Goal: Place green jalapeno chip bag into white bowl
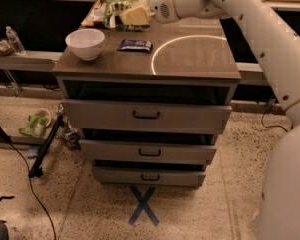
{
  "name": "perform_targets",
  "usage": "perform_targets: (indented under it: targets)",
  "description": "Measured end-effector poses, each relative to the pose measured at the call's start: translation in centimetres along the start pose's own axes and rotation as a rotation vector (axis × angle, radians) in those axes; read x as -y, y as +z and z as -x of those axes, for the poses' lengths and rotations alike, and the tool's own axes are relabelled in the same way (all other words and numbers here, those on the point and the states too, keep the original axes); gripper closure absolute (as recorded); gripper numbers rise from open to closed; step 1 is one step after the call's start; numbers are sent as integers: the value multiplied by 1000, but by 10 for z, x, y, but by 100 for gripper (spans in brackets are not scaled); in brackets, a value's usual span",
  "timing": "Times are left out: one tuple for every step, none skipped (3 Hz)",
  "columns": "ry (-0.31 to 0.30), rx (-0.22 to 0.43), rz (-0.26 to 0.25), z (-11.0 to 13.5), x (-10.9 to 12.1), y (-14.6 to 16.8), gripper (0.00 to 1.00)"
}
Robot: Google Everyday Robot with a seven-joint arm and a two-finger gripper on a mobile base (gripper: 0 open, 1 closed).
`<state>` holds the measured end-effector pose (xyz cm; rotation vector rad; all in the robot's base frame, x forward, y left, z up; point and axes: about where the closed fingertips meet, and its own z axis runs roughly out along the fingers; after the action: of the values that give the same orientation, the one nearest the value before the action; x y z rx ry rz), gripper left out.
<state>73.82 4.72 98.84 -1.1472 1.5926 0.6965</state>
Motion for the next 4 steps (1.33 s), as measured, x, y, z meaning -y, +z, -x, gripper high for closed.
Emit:
perform_targets:
  targets:
    - [-16,-7,77,8,-25,40,100]
    - [-21,-7,99,17,-32,84,100]
    - [-26,-5,99,24,-29,108,100]
    - [-21,10,105,29,-24,131,84]
